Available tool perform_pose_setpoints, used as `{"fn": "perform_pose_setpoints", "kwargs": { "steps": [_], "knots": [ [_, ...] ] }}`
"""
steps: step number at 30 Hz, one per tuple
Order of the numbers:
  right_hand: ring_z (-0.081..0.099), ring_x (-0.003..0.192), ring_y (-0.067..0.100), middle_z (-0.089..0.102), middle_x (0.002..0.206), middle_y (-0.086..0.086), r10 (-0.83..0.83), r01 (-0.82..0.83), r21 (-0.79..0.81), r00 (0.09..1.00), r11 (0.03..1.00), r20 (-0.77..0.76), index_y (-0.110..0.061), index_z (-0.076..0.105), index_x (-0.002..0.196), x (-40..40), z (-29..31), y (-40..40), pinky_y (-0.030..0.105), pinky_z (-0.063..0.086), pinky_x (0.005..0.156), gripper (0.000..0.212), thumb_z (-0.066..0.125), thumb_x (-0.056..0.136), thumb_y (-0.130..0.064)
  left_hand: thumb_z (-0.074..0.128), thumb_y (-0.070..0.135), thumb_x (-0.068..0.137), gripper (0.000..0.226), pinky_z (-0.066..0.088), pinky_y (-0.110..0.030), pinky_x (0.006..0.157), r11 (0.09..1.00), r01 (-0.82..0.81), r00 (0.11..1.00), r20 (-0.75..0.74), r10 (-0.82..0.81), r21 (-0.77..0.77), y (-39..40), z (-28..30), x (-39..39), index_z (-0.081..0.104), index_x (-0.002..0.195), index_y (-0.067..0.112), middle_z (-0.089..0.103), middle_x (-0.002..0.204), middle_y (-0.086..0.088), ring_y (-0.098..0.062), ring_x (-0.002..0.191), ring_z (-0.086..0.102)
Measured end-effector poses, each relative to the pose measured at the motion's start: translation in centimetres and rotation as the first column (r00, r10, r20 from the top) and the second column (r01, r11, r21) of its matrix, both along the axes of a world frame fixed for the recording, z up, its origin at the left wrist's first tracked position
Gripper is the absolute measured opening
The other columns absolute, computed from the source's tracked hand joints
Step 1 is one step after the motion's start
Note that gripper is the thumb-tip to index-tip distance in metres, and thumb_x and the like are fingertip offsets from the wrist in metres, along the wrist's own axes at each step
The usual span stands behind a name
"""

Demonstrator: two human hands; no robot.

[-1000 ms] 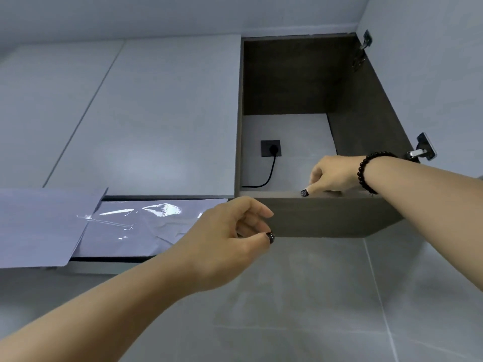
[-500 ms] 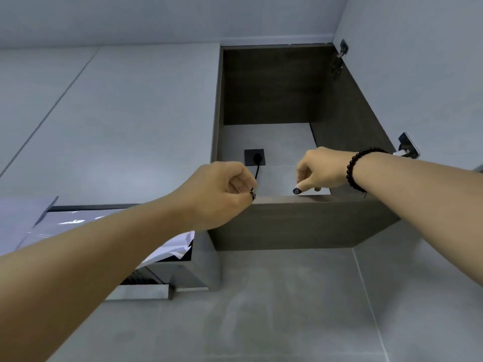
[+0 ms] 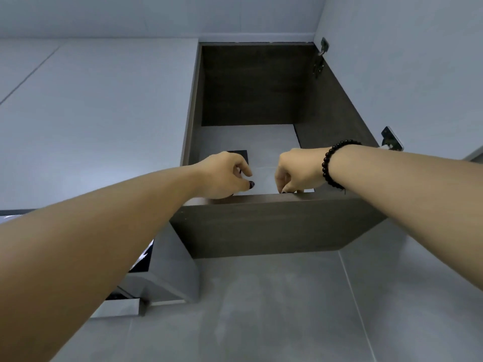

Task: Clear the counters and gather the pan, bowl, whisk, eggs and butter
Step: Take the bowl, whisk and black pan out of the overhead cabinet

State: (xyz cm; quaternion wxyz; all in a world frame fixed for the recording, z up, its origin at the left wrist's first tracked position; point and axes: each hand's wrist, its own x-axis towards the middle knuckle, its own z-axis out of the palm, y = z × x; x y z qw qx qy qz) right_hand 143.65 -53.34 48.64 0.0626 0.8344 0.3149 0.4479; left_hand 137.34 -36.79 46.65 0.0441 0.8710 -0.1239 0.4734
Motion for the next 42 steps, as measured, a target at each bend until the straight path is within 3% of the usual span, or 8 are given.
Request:
{"fn": "perform_pose_setpoints", "kwargs": {
  "steps": [4,8,13,20,23,28,35,42],
  "knots": [
    [0.06,0.094,0.02,0.059,0.098,0.0,-0.099,0.108,-0.086,0.989,0.99,0.106,-0.012,0.067,0.107,-0.2,-0.5,0.6,0.029,0.053,0.079,0.02,0.051,0.095,-0.012,0.06,0.017,0.094,0.014,0.049,-0.027,0.087,0.999,-0.026,0.999,-0.034,0.026,-0.019,0.5,0.3,1.0,0.062,0.107,0.02,0.064,0.111,-0.005,-0.02,0.101,0.061],
    [0.044,0.06,0.018,0.05,0.075,0.003,-0.269,0.315,-0.16,0.929,0.936,0.256,-0.009,0.055,0.075,-0.3,-1.1,1.2,0.021,0.031,0.047,0.02,0.044,0.091,0.0,0.058,0.02,0.095,0.014,0.05,-0.028,0.089,0.999,-0.01,1.0,-0.021,0.009,-0.045,0.9,0.3,2.0,0.066,0.107,0.019,0.065,0.108,-0.003,-0.018,0.099,0.061],
    [0.038,0.053,0.017,0.038,0.066,0.002,-0.304,0.388,-0.139,0.861,0.911,0.408,-0.011,0.039,0.068,-0.1,-1.4,1.1,0.024,0.032,0.048,0.024,0.045,0.089,-0.001,0.059,0.022,0.095,0.013,0.046,-0.025,0.085,0.998,0.019,1.0,-0.001,-0.019,-0.058,0.9,0.7,3.1,0.068,0.104,0.021,0.062,0.099,0.005,-0.013,0.095,0.059],
    [0.047,0.06,0.021,0.054,0.078,0.006,-0.33,0.371,-0.028,0.856,0.928,0.398,-0.006,0.057,0.086,0.1,-0.9,0.1,0.024,0.032,0.047,0.013,0.046,0.088,-0.001,0.063,0.02,0.092,0.024,0.047,-0.027,0.088,0.999,-0.026,1.0,0.01,0.025,0.021,1.0,1.9,3.6,0.067,0.115,0.019,0.062,0.108,0.002,-0.016,0.104,0.06],
    [0.052,0.063,0.022,0.064,0.096,0.012,-0.336,0.364,-0.001,0.861,0.932,0.382,-0.005,0.065,0.102,0.2,-0.4,-0.4,0.023,0.028,0.044,0.023,0.046,0.09,-0.002,0.064,0.018,0.091,0.02,0.047,-0.029,0.084,0.99,-0.103,0.994,0.038,0.1,0.093,0.9,2.4,3.8,0.07,0.11,0.021,0.063,0.102,0.003,-0.016,0.096,0.06],
    [0.043,0.056,0.015,0.061,0.091,0.009,-0.316,0.335,0.015,0.873,0.942,0.371,-0.007,0.064,0.101,1.3,-1.0,-0.7,0.023,0.03,0.045,0.019,0.046,0.092,-0.005,0.061,0.018,0.093,0.016,0.052,-0.033,0.08,0.928,-0.282,0.956,0.147,0.252,0.242,0.1,2.8,4.4,0.07,0.105,0.019,0.063,0.093,0.0,-0.015,0.082,0.059],
    [0.055,0.09,0.014,0.067,0.102,-0.001,-0.001,-0.027,0.122,0.975,0.992,0.222,-0.014,0.062,0.114,3.0,-0.5,-2.0,0.028,0.047,0.081,0.028,0.066,0.088,-0.024,0.065,0.028,0.09,0.017,0.053,-0.035,0.069,0.896,-0.323,0.919,0.328,0.219,0.304,0.0,2.6,4.7,0.074,0.103,0.022,0.067,0.089,-0.001,-0.019,0.076,0.061],
    [0.06,0.084,0.032,0.063,0.091,0.013,-0.117,0.079,0.151,0.958,0.985,0.262,-0.007,0.067,0.09,4.5,0.1,-1.6,0.042,0.054,0.073,0.008,0.063,0.087,-0.013,0.063,0.025,0.092,0.018,0.048,-0.034,0.064,0.864,-0.381,0.853,0.485,0.192,0.328,0.4,2.6,4.7,0.074,0.105,0.022,0.066,0.083,-0.001,-0.021,0.072,0.059]
  ]
}}
